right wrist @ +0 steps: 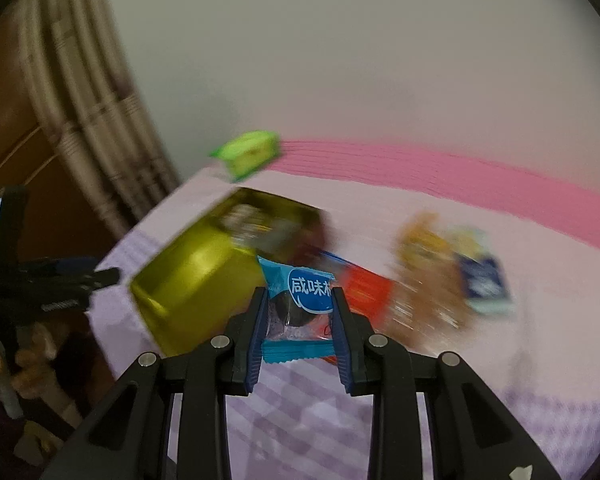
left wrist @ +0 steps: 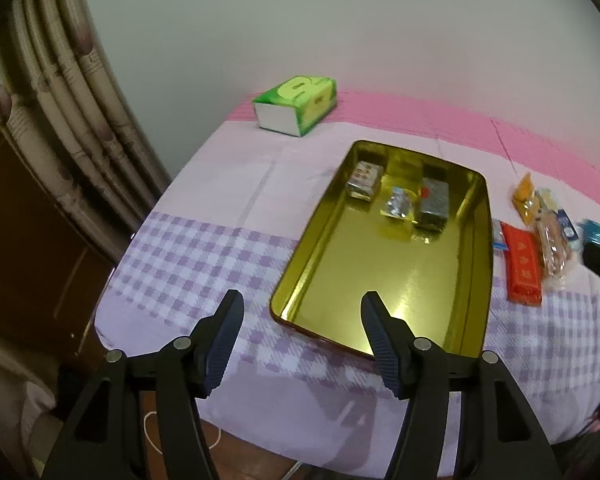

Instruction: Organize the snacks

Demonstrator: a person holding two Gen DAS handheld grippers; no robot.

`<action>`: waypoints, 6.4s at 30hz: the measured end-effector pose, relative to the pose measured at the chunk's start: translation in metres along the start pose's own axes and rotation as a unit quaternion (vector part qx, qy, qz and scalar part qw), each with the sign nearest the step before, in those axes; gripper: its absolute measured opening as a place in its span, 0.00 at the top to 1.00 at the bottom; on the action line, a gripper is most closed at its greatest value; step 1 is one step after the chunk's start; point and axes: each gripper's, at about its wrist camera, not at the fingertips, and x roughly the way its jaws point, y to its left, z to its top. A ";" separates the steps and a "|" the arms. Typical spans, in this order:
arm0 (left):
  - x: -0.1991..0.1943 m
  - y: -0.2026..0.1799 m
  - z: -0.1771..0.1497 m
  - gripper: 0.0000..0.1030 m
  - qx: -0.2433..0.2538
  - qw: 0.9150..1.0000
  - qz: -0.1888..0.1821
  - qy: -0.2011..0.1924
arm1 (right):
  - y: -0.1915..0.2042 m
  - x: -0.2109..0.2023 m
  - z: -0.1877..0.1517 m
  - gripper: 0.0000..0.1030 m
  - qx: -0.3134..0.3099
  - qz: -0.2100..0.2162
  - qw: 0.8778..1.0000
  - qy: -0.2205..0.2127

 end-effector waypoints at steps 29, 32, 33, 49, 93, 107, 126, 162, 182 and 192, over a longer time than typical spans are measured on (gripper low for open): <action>0.011 0.011 0.005 0.39 -0.010 1.000 0.025 0.004 | 0.096 0.185 0.059 0.60 -0.034 0.054 0.993 0.104; 0.011 0.011 0.005 0.38 -0.009 1.000 0.026 0.004 | 0.085 0.157 0.058 0.60 -0.011 0.063 0.995 0.071; 0.011 0.011 0.005 0.38 -0.009 1.000 0.026 0.004 | 0.077 0.141 0.053 0.60 -0.003 0.062 0.996 0.057; 0.007 -0.005 -0.001 0.34 0.017 0.999 0.036 0.003 | -0.071 0.042 -0.018 0.59 0.095 -0.101 0.989 0.044; -0.015 -0.185 0.018 0.32 0.202 0.959 -0.191 0.051 | -0.207 -0.093 -0.158 0.69 0.173 -0.281 0.944 0.015; 0.107 -0.246 0.042 0.32 0.186 0.958 -0.143 0.168 | -0.221 -0.095 -0.165 0.66 0.204 -0.225 0.953 -0.005; 0.067 -0.257 0.011 0.58 0.187 0.958 -0.177 0.129 | -0.221 -0.087 -0.163 0.65 0.198 -0.227 0.954 0.003; -0.022 -0.085 0.026 0.57 0.101 0.989 -0.111 -0.003 | -0.208 -0.074 -0.161 0.63 0.167 -0.272 0.947 0.029; 0.039 -0.059 0.028 0.57 0.091 0.992 -0.079 0.024 | -0.207 -0.073 -0.161 0.63 0.165 -0.276 0.946 0.031; 0.062 -0.054 0.026 0.57 0.091 0.992 -0.075 0.049 | -0.207 -0.073 -0.161 0.61 0.165 -0.277 0.946 0.031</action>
